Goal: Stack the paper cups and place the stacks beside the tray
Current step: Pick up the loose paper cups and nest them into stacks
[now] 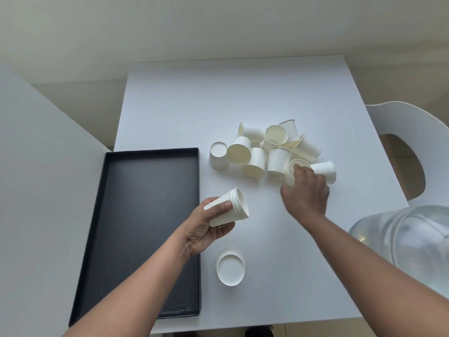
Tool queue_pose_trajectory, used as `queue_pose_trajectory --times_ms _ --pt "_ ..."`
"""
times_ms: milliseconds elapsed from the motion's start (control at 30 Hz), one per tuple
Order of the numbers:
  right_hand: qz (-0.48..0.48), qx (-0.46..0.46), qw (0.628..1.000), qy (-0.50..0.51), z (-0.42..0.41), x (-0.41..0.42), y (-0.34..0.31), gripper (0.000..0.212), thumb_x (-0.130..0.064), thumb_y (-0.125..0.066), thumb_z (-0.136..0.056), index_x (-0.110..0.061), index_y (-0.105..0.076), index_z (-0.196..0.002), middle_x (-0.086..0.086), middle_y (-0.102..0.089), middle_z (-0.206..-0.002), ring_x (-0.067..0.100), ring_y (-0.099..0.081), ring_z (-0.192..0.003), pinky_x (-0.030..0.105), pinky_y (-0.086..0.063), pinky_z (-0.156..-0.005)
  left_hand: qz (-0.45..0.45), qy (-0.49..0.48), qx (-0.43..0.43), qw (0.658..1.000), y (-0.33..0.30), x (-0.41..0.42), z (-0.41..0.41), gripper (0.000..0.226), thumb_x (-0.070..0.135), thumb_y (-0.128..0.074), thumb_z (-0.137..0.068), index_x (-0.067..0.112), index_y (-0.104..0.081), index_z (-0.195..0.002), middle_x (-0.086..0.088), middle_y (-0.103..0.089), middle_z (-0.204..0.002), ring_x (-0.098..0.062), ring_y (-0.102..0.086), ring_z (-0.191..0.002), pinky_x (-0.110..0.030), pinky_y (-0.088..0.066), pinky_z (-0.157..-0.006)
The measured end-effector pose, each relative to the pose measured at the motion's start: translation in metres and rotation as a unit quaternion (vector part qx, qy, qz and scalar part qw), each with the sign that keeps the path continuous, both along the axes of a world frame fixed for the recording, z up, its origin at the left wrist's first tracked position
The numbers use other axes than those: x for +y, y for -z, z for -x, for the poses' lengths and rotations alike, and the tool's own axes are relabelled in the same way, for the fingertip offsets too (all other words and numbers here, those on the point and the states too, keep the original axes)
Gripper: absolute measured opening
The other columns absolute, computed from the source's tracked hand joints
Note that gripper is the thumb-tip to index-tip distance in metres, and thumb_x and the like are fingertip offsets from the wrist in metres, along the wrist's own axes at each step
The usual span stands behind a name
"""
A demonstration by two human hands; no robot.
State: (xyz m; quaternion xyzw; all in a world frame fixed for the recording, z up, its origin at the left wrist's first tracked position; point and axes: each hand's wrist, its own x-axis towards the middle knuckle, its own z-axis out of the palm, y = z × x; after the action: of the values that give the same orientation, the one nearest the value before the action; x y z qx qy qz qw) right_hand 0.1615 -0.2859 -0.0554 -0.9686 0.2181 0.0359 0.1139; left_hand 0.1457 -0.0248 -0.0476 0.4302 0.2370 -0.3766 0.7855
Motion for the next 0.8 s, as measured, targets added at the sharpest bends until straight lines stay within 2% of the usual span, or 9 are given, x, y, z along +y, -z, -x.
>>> queue_pose_trajectory --times_ms 133,267,333,400,500,567,633,733,800 --pt "0.049 0.027 0.998 -0.042 0.002 -0.025 0.012 0.030 -0.019 -0.052 -0.095 -0.021 -0.062 -0.124 0.004 -0.069 -0.114 0.034 -0.051 -0.107 0.042 -0.042 -0.087 0.000 -0.004 0.005 1.000 0.001 -0.001 0.002 0.074 0.023 -0.095 -0.061 0.013 -0.061 -0.126 -0.007 -0.074 -0.097 -0.022 -0.072 -0.087 -0.035 -0.063 -0.079" --pt "-0.012 -0.074 0.997 -0.030 0.016 -0.017 0.014 0.017 -0.009 -0.059 -0.090 -0.009 -0.070 -0.103 0.014 -0.070 -0.088 0.039 -0.053 -0.086 0.043 -0.045 -0.074 -0.002 -0.008 0.006 1.000 0.003 -0.002 0.000 0.068 0.023 -0.095 -0.063 0.013 -0.062 -0.122 -0.007 -0.074 -0.096 -0.022 -0.072 -0.086 -0.034 -0.063 -0.077" --pt "-0.085 -0.139 0.987 0.005 0.025 -0.005 0.012 0.023 -0.011 -0.064 -0.085 -0.008 -0.073 -0.106 0.013 -0.069 -0.085 0.039 -0.054 -0.084 0.041 -0.047 -0.071 -0.010 -0.012 0.010 1.000 0.003 -0.004 -0.002 0.062 0.020 -0.092 -0.069 0.013 -0.061 -0.122 -0.007 -0.073 -0.095 -0.021 -0.071 -0.085 -0.033 -0.062 -0.076" --pt "-0.196 -0.187 0.961 0.053 0.033 0.009 0.007 0.028 -0.022 -0.060 -0.082 -0.016 -0.074 -0.105 0.001 -0.067 -0.084 0.030 -0.054 -0.084 0.035 -0.044 -0.070 -0.018 -0.018 0.012 1.000 0.004 -0.006 -0.003 0.060 0.019 -0.089 -0.071 0.013 -0.060 -0.123 -0.008 -0.072 -0.098 -0.020 -0.071 -0.086 -0.033 -0.062 -0.075" --pt "-0.407 -0.213 0.882 0.108 0.037 0.027 0.002 0.018 -0.027 -0.058 -0.080 -0.027 -0.073 -0.091 -0.015 -0.063 -0.074 0.014 -0.051 -0.070 0.031 -0.044 -0.065 -0.032 -0.031 0.014 0.999 0.006 -0.008 -0.003 0.061 0.017 -0.089 -0.070 0.013 -0.059 -0.123 -0.009 -0.071 -0.100 -0.022 -0.069 -0.086 -0.032 -0.062 -0.073" --pt "-0.504 -0.208 0.831 0.110 0.039 0.039 -0.002 0.014 -0.023 -0.060 -0.082 -0.026 -0.073 -0.087 -0.014 -0.066 -0.074 0.012 -0.053 -0.068 0.027 -0.047 -0.064 -0.039 -0.036 0.013 0.999 0.006 -0.008 -0.003 0.060 0.016 -0.090 -0.068 0.014 -0.059 -0.120 -0.009 -0.070 -0.100 -0.022 -0.069 -0.086 -0.033 -0.063 -0.073" --pt "-0.561 -0.188 0.802 0.084 0.041 0.050 -0.005 0.015 -0.018 -0.061 -0.084 -0.024 -0.075 -0.088 -0.007 -0.072 -0.080 0.011 -0.060 -0.074 0.023 -0.050 -0.068 -0.045 -0.032 0.007 0.998 0.007 -0.009 -0.002 0.059 0.015 -0.090 -0.067 0.014 -0.059 -0.118 -0.009 -0.069 -0.103 -0.024 -0.069 -0.089 -0.033 -0.063 -0.073" --pt "-0.595 -0.130 0.793 0.027 0.049 0.062 -0.006 0.021 -0.015 -0.060 -0.088 -0.021 -0.078 -0.095 -0.004 -0.078 -0.091 0.010 -0.067 -0.083 0.024 -0.053 -0.077 -0.052 -0.020 -0.005 0.998 0.008 -0.012 -0.001 0.059 0.016 -0.091 -0.066 0.015 -0.059 -0.117 -0.009 -0.070 -0.104 -0.024 -0.070 -0.091 -0.033 -0.062 -0.075" --pt "-0.594 -0.083 0.800 -0.020 0.055 0.065 -0.003 0.026 -0.022 -0.058 -0.092 -0.019 -0.079 -0.107 -0.004 -0.079 -0.102 0.012 -0.070 -0.095 0.026 -0.054 -0.085 -0.049 -0.015 -0.009 0.999 0.009 -0.014 0.000 0.059 0.016 -0.091 -0.067 0.015 -0.060 -0.117 -0.008 -0.071 -0.102 -0.022 -0.071 -0.089 -0.034 -0.062 -0.077"
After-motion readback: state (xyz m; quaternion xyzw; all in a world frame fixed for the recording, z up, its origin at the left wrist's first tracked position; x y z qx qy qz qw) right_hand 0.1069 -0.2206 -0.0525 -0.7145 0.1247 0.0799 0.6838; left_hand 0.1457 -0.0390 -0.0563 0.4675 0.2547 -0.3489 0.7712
